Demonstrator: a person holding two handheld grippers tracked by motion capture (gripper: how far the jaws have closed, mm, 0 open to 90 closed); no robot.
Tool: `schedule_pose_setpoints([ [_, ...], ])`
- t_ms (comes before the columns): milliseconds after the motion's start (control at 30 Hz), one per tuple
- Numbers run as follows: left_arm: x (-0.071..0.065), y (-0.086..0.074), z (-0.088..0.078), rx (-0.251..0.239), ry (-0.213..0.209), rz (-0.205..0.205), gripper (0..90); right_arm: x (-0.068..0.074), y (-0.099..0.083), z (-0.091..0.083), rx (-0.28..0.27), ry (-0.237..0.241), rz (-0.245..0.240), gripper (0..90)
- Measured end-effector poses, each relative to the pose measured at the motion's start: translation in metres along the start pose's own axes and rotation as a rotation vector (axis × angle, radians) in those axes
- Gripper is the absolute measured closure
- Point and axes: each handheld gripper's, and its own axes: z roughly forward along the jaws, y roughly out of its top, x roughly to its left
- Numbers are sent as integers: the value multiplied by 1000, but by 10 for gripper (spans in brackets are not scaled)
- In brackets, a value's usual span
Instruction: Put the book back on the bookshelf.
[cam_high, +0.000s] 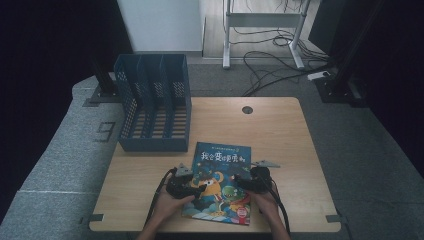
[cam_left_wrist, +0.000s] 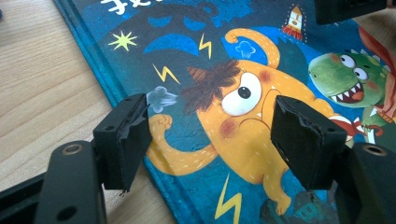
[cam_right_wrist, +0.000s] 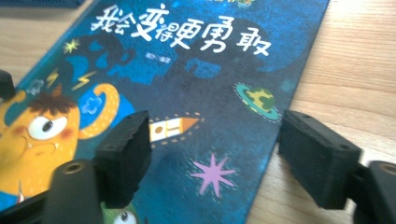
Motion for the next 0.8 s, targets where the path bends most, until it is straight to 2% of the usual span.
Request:
schedule_pose_setpoints([
  [133,0,0,0,-4,0,-6,281,1,0,1,-10,10,48,196],
  [233,1,0,0,-7,-5,-15,282,-4,1,-1,-23,46,126,207],
  [333,1,-1,0,-8,-5,-17,283,-9,1,-2,-23,83,181,215],
  [533,1,-1,0,-15,-6,-24,282,-13,3,-5,-8,127,239,217],
  [800,3,-1,-1,-21,-16,-33,282,-19,9,-21,-60,238,296,239],
])
